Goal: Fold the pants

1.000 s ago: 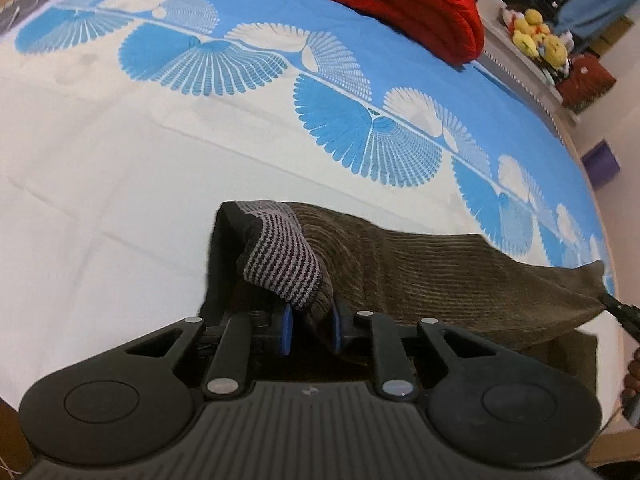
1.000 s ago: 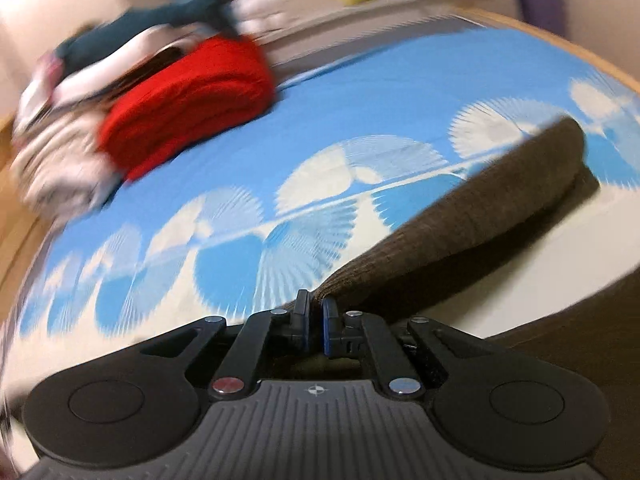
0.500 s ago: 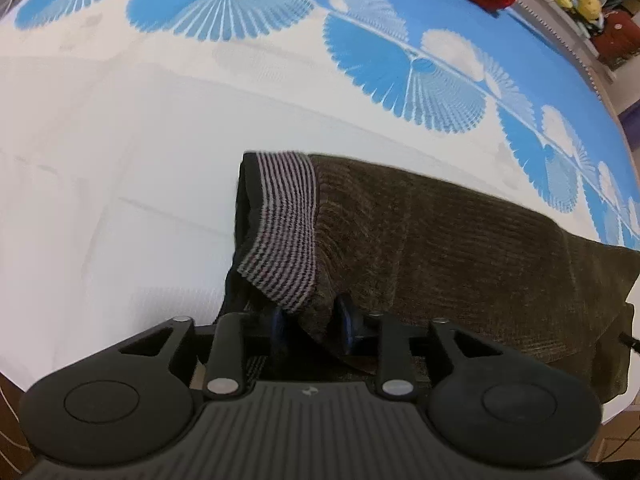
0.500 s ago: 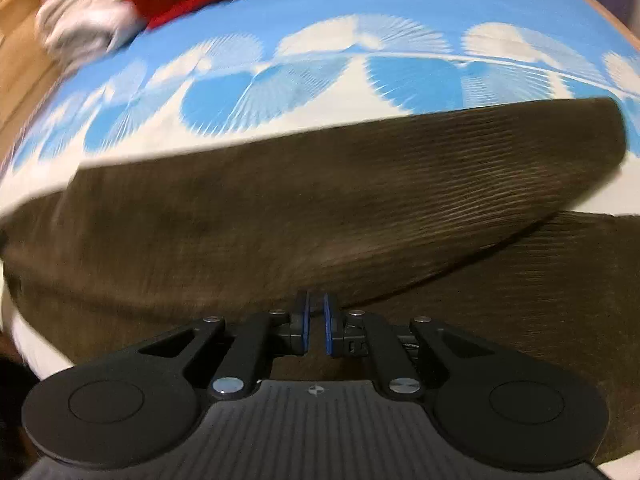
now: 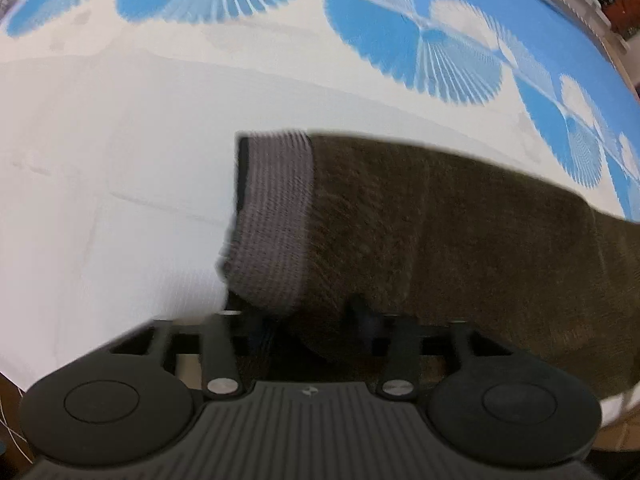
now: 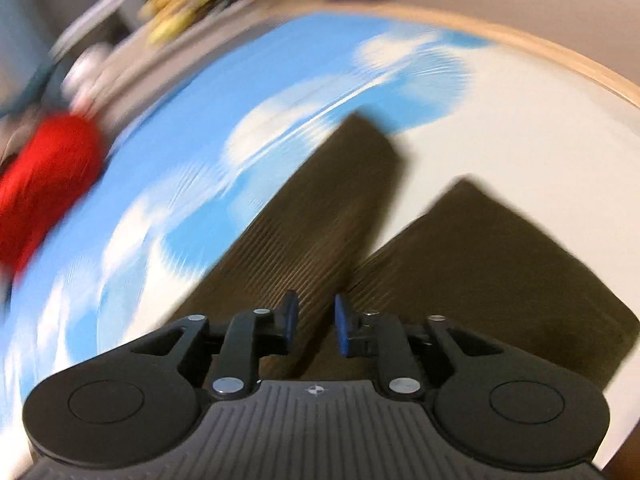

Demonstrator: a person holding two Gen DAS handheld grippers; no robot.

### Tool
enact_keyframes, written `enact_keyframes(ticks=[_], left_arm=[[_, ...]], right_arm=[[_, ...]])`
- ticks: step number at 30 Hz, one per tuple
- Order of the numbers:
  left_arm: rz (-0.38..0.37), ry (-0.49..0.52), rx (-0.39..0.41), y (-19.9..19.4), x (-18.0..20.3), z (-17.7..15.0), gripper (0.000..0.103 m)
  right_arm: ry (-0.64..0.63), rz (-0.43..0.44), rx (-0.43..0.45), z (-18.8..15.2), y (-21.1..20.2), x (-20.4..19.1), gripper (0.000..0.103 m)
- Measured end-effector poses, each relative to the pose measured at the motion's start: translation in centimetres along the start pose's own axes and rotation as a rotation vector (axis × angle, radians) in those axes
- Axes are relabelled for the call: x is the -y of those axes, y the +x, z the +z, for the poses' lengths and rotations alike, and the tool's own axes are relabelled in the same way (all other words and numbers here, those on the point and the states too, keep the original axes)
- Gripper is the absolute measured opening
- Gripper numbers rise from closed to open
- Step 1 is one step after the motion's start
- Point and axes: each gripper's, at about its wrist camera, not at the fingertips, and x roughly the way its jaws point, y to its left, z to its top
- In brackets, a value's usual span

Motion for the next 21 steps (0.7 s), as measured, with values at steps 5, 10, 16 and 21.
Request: enact_keyframes(ticks=[5,10,16,21], left_arm=[[0.002,-0.043,0.154,-2.4,-0.3,1.2,0.022],[0.033,-0.031,0.095,-1.1,0.2,1.6,0.023],[0.037,-0.021,0.088,-0.6,0.4,2.0,0.023],[0.034,-0.019,0.085,-0.5,0.3,1.9,0.023]], right_arm=[[0.252,-0.039,0.04,0.5,1.3,4.7,0.027],[0.256,-0.025,-0.001,-0.1,4.3,5.0,0.027],[0.238,0.059,-0.117,-0.9,7.9,2.9,0.032],[0.222,0.029,-0.059,-1.2,8.4,0.6,0.038]])
